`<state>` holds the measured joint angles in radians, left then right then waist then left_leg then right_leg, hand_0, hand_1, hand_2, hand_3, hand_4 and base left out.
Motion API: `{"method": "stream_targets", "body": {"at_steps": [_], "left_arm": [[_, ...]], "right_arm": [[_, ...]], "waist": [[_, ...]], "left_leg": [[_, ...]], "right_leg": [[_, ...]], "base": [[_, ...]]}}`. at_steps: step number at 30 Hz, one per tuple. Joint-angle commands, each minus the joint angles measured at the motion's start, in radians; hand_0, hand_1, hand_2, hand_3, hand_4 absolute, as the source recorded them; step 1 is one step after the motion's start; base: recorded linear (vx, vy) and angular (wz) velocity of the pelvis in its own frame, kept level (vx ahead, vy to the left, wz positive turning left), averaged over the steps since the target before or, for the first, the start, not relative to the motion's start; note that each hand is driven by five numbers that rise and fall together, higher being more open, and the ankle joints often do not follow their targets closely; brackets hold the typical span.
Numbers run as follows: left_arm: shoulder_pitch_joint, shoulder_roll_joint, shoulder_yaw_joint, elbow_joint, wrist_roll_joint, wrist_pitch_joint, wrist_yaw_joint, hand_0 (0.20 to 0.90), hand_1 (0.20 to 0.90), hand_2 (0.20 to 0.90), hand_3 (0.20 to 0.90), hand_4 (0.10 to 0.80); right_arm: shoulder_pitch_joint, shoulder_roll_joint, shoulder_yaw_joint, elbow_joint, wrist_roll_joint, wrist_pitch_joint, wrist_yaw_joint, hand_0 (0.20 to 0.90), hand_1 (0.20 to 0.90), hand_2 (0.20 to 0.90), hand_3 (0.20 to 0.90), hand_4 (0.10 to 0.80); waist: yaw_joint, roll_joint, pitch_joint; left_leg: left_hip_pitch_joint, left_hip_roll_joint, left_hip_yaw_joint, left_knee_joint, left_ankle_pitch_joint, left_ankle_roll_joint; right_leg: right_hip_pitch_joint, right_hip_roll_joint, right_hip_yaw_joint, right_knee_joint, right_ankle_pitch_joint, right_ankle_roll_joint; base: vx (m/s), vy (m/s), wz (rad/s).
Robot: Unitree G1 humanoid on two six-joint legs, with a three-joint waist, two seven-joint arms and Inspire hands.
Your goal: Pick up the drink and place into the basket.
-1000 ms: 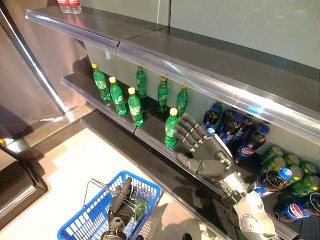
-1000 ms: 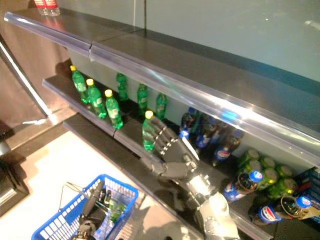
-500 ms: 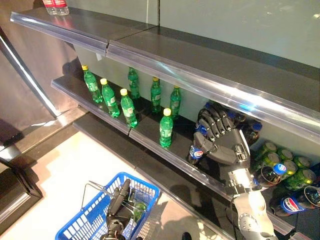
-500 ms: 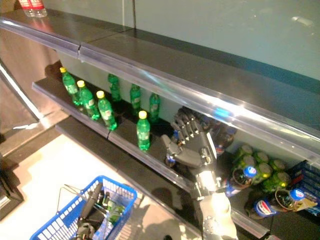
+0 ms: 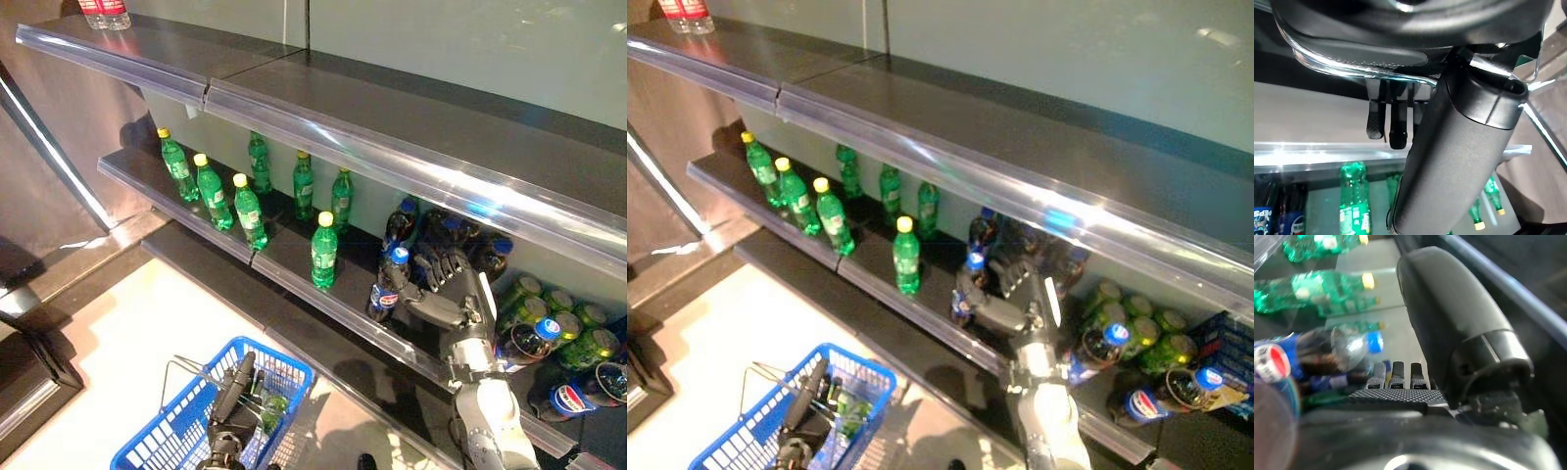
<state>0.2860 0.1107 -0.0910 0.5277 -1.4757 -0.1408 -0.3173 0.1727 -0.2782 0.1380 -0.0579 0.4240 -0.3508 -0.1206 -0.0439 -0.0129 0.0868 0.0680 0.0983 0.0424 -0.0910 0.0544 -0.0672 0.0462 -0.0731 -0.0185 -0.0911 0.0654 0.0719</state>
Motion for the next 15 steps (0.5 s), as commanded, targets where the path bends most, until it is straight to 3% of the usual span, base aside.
{"method": "stream_targets", "body": {"at_steps": [1, 4, 15], "left_arm": [[-0.088, 0.036, -0.016, -0.223, 0.038, -0.087, -0.122, 0.3, 0.3, 0.3, 0.2, 0.1], [-0.09, 0.033, -0.027, -0.214, 0.032, -0.1, -0.135, 0.3, 0.3, 0.3, 0.2, 0.1], [-0.106, 0.028, -0.079, -0.232, 0.024, -0.129, -0.127, 0.3, 0.3, 0.3, 0.2, 0.1]], "right_arm": [[-0.056, -0.012, -0.039, -0.079, -0.082, -0.147, -0.112, 0.9, 0.9, 0.9, 0.9, 0.8], [-0.067, -0.008, -0.028, -0.068, -0.132, -0.164, -0.183, 0.9, 0.9, 0.9, 0.9, 0.8], [-0.11, -0.015, 0.017, -0.02, -0.146, -0.165, -0.216, 0.9, 0.9, 0.9, 0.9, 0.8]], "waist": [[0.02, 0.01, -0.027], [0.022, 0.017, -0.01], [0.033, 0.034, 0.048]], "left_leg": [[-0.003, -0.037, 0.038, 0.004, -0.027, 0.072], [-0.01, -0.04, 0.032, 0.004, -0.026, 0.074], [-0.046, -0.045, 0.01, 0.004, -0.011, 0.075]], "right_leg": [[0.009, -0.024, -0.052, 0.004, 0.007, -0.006], [0.001, -0.026, -0.047, 0.004, 0.011, -0.006], [-0.033, -0.031, -0.04, 0.006, 0.02, -0.008]], "base": [[0.0, 0.0, 0.0], [0.0, 0.0, 0.0], [0.0, 0.0, 0.0]]}}
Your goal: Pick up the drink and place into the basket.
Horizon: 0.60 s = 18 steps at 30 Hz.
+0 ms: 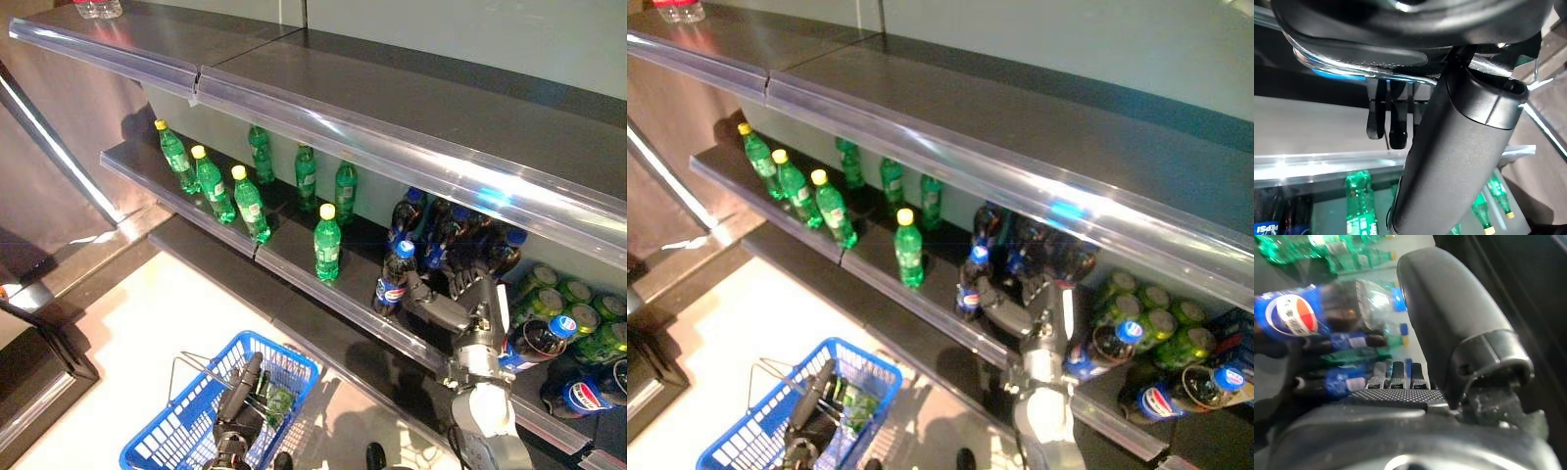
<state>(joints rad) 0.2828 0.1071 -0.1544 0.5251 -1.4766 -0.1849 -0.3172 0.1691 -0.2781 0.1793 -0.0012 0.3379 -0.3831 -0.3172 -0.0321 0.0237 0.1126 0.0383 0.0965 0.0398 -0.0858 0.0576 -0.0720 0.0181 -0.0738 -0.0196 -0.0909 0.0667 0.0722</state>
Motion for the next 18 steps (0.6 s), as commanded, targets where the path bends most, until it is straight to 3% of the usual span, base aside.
{"method": "stream_targets", "body": {"at_steps": [1, 9, 18], "left_arm": [[-0.108, 0.033, -0.018, -0.229, 0.023, -0.086, -0.128, 0.3, 0.3, 0.3, 0.2, 0.1], [-0.166, 0.025, -0.046, -0.228, 0.013, -0.124, -0.133, 0.3, 0.3, 0.3, 0.2, 0.1], [-0.175, 0.022, -0.065, -0.218, 0.012, -0.14, -0.146, 0.3, 0.3, 0.3, 0.2, 0.1]], "right_arm": [[-0.114, -0.016, -0.023, -0.073, -0.063, -0.136, -0.023, 0.9, 0.9, 0.9, 0.9, 0.8], [-0.191, -0.012, 0.001, -0.031, -0.046, -0.163, -0.001, 0.9, 0.9, 0.9, 0.9, 0.8], [-0.212, -0.006, 0.005, -0.018, -0.047, -0.16, -0.028, 0.9, 0.9, 0.9, 0.9, 0.8]], "waist": [[0.021, -0.002, 0.033], [0.021, 0.005, 0.136], [0.028, 0.005, 0.188]], "left_leg": [[-0.023, -0.044, 0.011, -0.001, -0.013, 0.08], [-0.077, -0.053, -0.011, 0.014, 0.002, 0.086], [-0.118, -0.061, -0.019, 0.064, -0.004, 0.084]], "right_leg": [[-0.012, -0.031, -0.038, 0.008, 0.019, -0.009], [-0.065, -0.027, -0.023, 0.035, 0.02, -0.018], [-0.078, -0.032, -0.032, 0.049, 0.015, -0.024]], "base": [[-0.067, 0.017, 0.03], [-0.079, 0.006, 0.01], [-0.004, 0.001, 0.0]]}}
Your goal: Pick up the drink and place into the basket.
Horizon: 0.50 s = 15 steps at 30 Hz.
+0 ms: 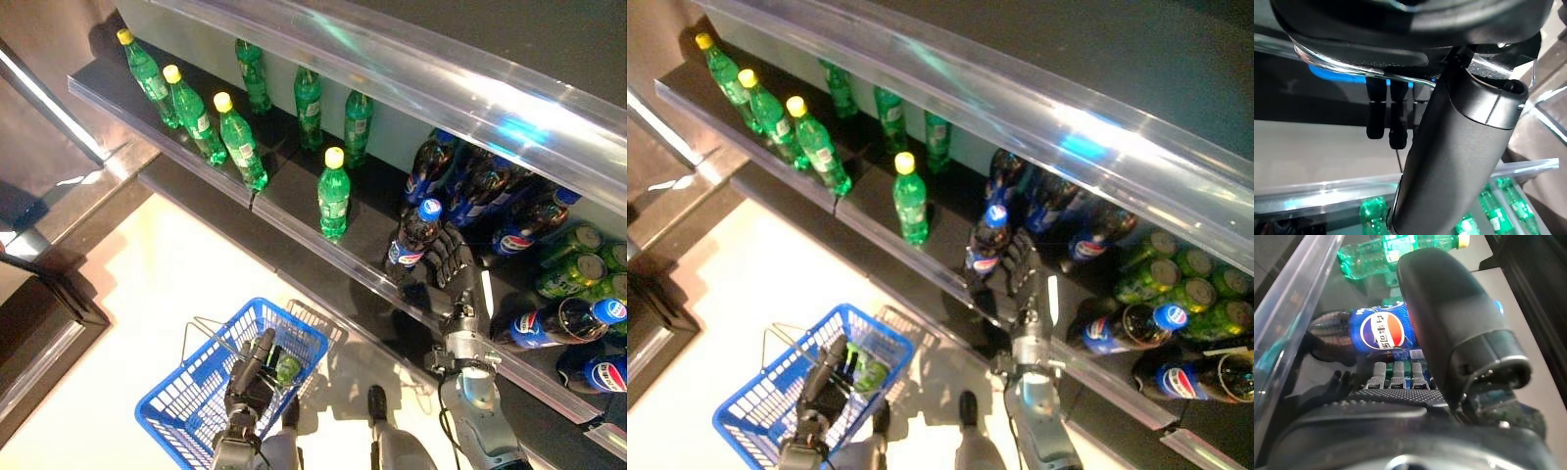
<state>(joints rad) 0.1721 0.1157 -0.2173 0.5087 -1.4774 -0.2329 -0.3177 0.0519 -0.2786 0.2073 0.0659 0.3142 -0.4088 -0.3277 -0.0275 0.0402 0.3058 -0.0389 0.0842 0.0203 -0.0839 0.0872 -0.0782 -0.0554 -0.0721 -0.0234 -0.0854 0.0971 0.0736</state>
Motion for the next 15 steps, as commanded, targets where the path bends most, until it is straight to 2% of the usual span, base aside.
{"method": "stream_targets", "body": {"at_steps": [1, 15], "left_arm": [[-0.067, 0.014, -0.003, -0.203, 0.013, -0.091, -0.146, 0.3, 0.3, 0.3, 0.2, 0.1], [-0.123, 0.009, -0.013, -0.182, 0.023, -0.098, -0.17, 0.3, 0.3, 0.3, 0.2, 0.1]], "right_arm": [[-0.1, -0.004, -0.025, -0.083, -0.028, -0.135, -0.03, 0.9, 0.9, 0.9, 0.9, 0.8], [-0.204, 0.023, -0.055, -0.055, -0.088, -0.169, -0.135, 0.9, 0.9, 0.9, 0.9, 0.8]], "waist": [[0.024, -0.01, 0.002], [0.035, -0.003, 0.122]], "left_leg": [[-0.048, -0.05, 0.002, 0.072, -0.035, 0.089], [-0.159, -0.073, 0.029, 0.213, -0.064, 0.087]], "right_leg": [[-0.008, -0.035, -0.03, 0.047, -0.016, -0.027], [-0.071, -0.034, -0.054, 0.133, -0.044, -0.044]], "base": [[-0.033, 0.012, 0.01], [-0.06, 0.005, 0.05]]}}
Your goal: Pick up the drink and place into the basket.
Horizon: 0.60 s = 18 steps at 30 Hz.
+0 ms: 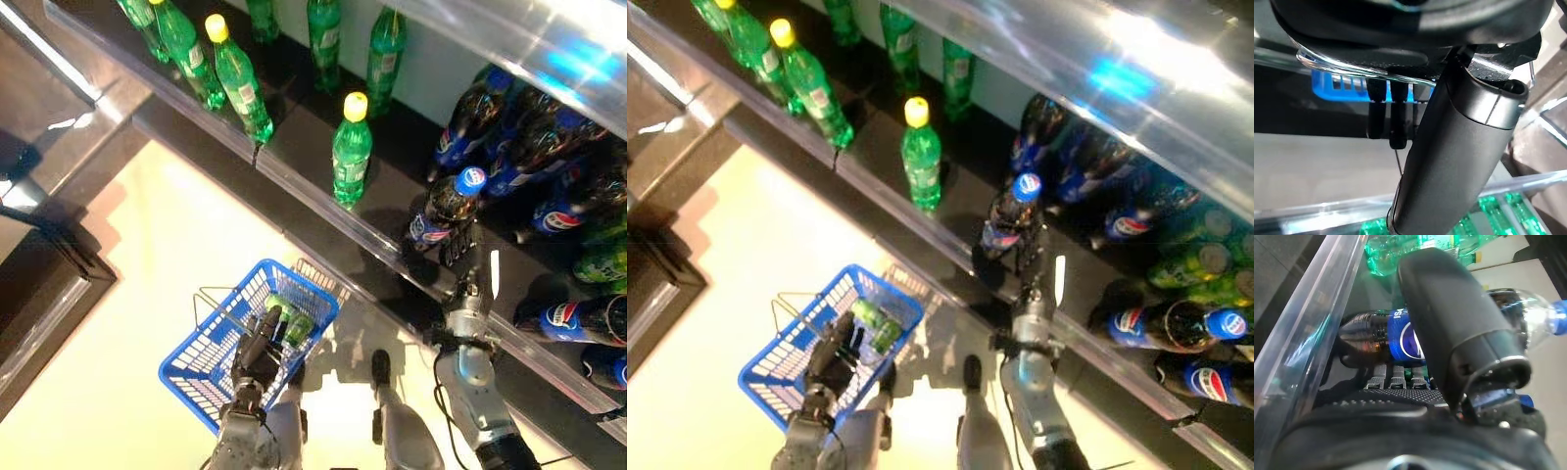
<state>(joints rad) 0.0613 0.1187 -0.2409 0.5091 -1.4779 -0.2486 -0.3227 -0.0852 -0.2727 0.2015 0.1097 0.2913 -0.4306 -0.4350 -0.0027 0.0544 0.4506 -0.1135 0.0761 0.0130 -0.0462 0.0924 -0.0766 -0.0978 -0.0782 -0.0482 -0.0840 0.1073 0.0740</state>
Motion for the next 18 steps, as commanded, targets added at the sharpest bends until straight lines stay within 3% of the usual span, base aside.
{"method": "stream_targets", "body": {"at_steps": [1, 18], "left_arm": [[-0.015, 0.005, 0.009, -0.181, 0.026, -0.083, -0.164, 0.3, 0.3, 0.3, 0.2, 0.1], [-0.091, 0.026, -0.006, -0.159, 0.019, -0.086, -0.155, 0.3, 0.3, 0.3, 0.2, 0.1]], "right_arm": [[-0.073, 0.02, -0.053, -0.099, -0.069, -0.148, -0.036, 0.9, 0.9, 0.9, 0.9, 0.8], [-0.285, -0.008, -0.115, -0.067, -0.081, -0.123, -0.129, 0.9, 0.9, 0.9, 0.9, 0.8]], "waist": [[0.011, -0.018, -0.017], [0.026, -0.014, 0.069]], "left_leg": [[-0.094, -0.067, 0.038, 0.192, -0.073, 0.085], [-0.21, -0.074, 0.051, 0.308, -0.097, 0.089]], "right_leg": [[-0.033, -0.028, -0.03, 0.14, -0.056, -0.047], [-0.112, -0.034, -0.018, 0.209, -0.062, -0.053]], "base": [[-0.051, -0.002, 0.1], [-0.004, 0.003, 0.0]]}}
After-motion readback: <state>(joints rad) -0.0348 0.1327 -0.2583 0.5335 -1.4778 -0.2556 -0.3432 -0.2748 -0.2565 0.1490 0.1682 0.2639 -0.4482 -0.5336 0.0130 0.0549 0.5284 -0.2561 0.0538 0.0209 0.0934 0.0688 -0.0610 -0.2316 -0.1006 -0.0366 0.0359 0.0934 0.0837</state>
